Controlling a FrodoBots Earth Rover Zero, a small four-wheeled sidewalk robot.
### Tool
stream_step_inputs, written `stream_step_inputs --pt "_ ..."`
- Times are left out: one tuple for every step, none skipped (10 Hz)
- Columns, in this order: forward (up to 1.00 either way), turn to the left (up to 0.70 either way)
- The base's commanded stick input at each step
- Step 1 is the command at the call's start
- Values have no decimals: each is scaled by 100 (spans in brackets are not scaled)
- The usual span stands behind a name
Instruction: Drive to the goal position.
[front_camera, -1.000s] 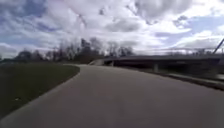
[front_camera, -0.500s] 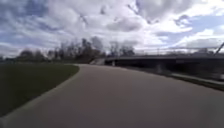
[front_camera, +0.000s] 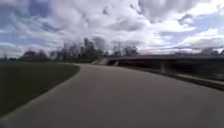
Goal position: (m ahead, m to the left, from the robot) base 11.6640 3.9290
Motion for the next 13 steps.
stream_step_inputs --pt "100 2" --pt "100 9" --pt "100 9" --pt "100 9" --pt "100 4" --pt "100 2" --pt "100 1" --pt "100 0" --pt "100 0" --pt "100 0" --pt "100 0" --pt "100 0" --pt "100 0"
